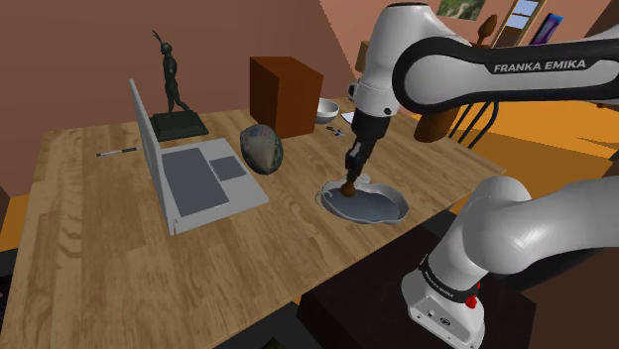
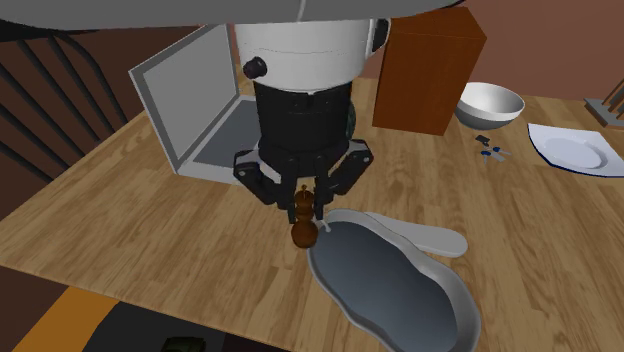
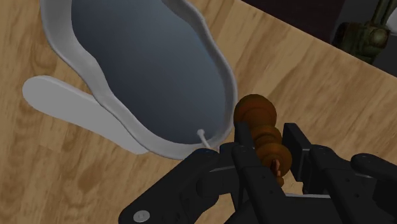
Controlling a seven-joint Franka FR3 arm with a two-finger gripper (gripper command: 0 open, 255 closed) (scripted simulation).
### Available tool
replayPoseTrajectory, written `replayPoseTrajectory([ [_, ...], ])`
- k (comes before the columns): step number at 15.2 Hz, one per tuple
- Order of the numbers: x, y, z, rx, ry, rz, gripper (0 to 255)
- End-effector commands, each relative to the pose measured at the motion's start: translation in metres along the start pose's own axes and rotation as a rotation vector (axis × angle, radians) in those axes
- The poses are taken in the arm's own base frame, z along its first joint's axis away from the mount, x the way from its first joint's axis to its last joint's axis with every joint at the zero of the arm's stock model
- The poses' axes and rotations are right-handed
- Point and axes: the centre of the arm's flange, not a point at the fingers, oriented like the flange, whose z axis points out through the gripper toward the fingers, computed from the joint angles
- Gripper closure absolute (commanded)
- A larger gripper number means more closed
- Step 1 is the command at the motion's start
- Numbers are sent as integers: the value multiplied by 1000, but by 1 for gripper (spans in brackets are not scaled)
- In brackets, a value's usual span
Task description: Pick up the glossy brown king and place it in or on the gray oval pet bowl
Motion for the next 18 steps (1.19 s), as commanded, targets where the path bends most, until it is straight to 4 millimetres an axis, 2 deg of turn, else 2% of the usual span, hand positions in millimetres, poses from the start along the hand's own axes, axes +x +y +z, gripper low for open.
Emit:
replayPoseTrajectory([
  [1,-14,28,-14,-11,36,12,255],
  [7,-30,107,-21,-11,36,12,255],
  [18,-29,108,37,-11,36,12,255],
])
